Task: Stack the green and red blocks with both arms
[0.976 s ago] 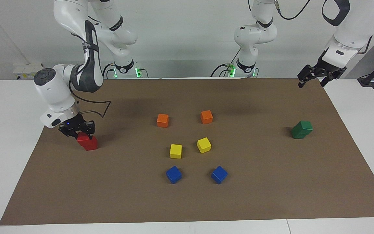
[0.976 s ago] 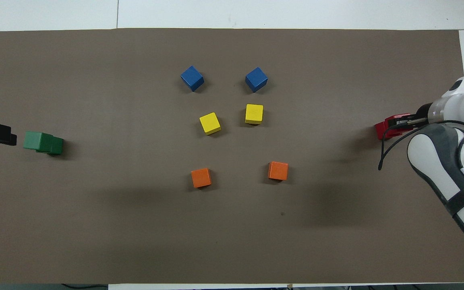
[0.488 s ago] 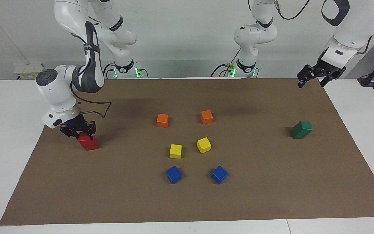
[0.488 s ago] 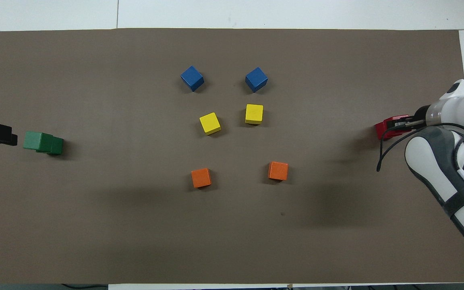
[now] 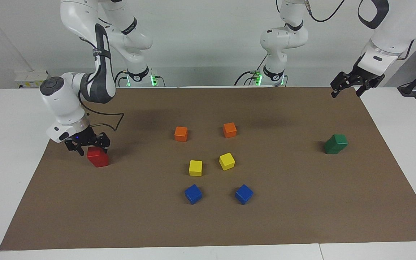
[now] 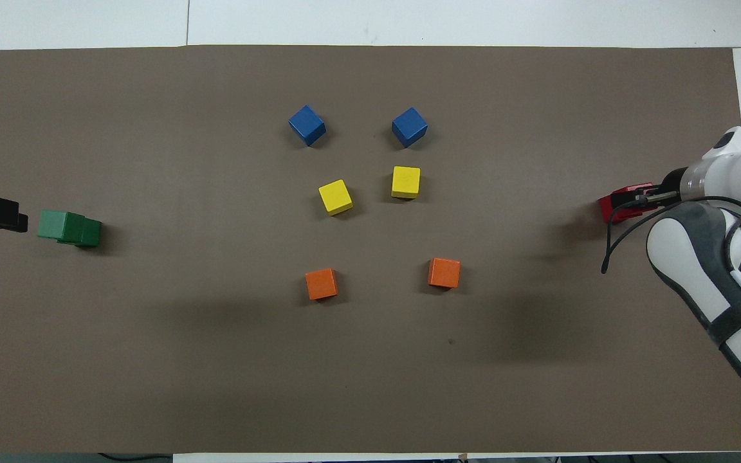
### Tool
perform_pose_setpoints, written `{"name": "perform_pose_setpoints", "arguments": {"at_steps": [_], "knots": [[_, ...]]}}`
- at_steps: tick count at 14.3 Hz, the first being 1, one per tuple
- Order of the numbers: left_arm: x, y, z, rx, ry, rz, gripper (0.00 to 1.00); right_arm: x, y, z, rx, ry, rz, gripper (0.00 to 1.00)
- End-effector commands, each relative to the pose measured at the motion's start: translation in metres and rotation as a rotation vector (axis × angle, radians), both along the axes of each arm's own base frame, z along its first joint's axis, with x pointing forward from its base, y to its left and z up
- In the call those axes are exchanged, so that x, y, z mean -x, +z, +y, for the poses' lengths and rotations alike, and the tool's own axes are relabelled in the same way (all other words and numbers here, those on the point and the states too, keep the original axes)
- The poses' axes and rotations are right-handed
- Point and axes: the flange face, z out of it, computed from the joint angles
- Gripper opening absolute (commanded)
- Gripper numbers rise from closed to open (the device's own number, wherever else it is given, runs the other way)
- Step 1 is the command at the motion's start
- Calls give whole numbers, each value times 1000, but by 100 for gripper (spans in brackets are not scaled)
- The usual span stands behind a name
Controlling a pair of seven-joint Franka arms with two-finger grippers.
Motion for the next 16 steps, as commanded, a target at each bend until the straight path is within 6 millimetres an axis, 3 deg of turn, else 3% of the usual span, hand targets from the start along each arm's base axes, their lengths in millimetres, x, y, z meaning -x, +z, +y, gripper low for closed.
{"name": "perform_pose_setpoints", "arguments": {"at_steps": [1,2,4,6,9,11,13,16], "knots": [[-3,5,1,10,15,-2,100,-1,11,1,-9,-7,-2,100],[-3,5,0,10,14,-2,100,-3,23,2,-13,-4,21,100],[-3,5,0,10,14,-2,100,-3,76,7,-19,-4,65,100],[-3,6,0,10,14,-4,100,15,125,33,-20,-27,90,100],[-3,6,-1,12,12,-4,100,51,189,53,-14,-31,118,100],[-4,5,-2,15,15,-2,100,51,226,62,-14,-28,135,100],[-7,1,-2,23,16,4,100,34,242,62,-5,-23,123,100],[-9,11,-2,21,15,-22,100,33,254,75,-7,-19,149,100]]}}
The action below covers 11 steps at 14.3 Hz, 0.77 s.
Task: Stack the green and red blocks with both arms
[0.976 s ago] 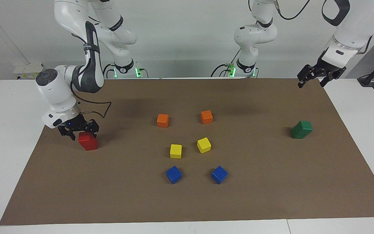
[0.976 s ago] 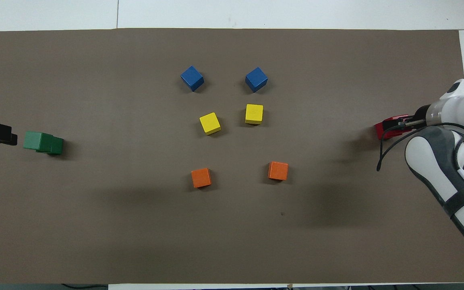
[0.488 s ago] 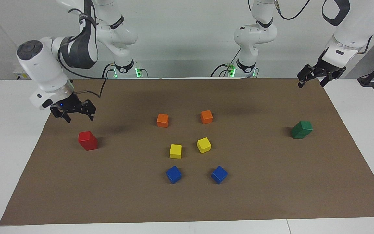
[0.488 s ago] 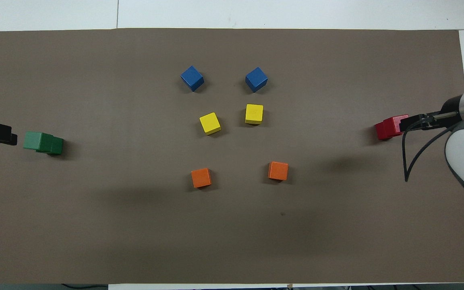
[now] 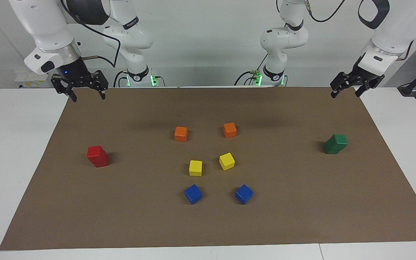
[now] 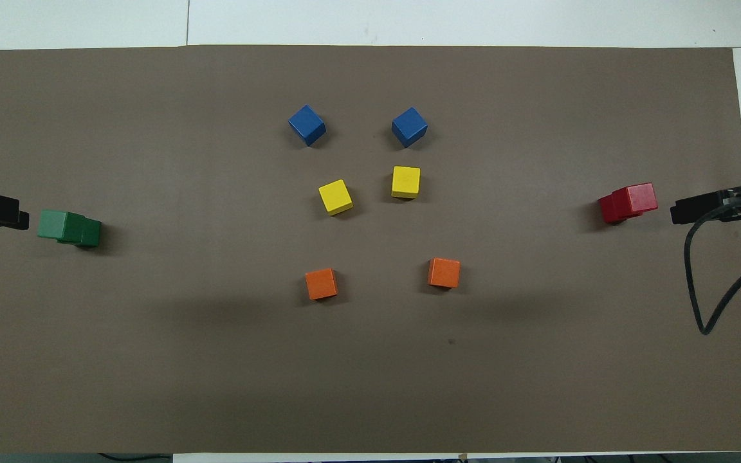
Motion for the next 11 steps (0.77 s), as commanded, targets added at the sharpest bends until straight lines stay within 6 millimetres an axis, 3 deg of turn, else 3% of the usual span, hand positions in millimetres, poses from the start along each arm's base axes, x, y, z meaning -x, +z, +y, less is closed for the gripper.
{"name": "perform_pose_setpoints", "arguments": {"at_steps": [1,3,4,7,11], "knots": [[-7,7,-1,10,14,-13,100,-11,9,8,-2,-19,32,100],[-6,8,0,10,16,-11,100,-12,10,11,-1,-12,38,100],[-6,9,0,8,14,-13,100,-13,9,25,0,16,41,100],[-5,10,-3,9,11,-16,100,-19,-1,17,-6,-2,48,100],[-6,9,-5,9,10,-16,100,-19,2,11,-6,-12,42,100]]}}
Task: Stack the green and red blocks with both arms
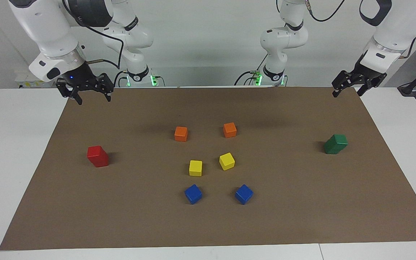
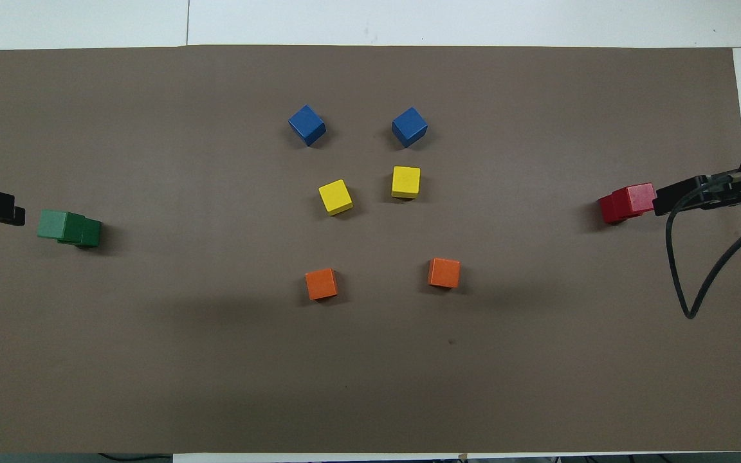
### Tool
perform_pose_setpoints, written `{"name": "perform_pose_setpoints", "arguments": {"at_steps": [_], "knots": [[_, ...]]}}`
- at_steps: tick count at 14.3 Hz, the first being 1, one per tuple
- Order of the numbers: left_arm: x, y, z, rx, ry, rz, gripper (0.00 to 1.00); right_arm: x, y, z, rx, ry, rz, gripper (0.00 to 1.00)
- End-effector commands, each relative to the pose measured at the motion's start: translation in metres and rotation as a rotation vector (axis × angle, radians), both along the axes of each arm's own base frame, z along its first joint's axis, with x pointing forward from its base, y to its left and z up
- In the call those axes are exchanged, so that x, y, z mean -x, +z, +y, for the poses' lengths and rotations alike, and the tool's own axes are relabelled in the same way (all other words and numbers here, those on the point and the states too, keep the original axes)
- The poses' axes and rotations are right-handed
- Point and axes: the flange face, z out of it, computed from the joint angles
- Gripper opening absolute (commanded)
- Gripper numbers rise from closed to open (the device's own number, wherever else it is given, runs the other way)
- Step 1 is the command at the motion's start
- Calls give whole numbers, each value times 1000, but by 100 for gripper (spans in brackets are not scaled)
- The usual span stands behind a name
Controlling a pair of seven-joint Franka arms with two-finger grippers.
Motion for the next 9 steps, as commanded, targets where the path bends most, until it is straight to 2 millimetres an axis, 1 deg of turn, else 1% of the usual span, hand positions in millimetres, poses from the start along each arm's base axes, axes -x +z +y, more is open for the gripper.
{"name": "perform_pose_setpoints", "arguments": {"at_steps": [1,7,9], "knots": [[-5,4,-4,8,10,-7,100,-2,6,-2,3,-16,-2,100],[-5,4,-5,8,7,-7,100,1,4,-7,7,-23,4,100],[-5,3,-5,8,9,-7,100,2,-1,-9,7,-28,12,100]]}}
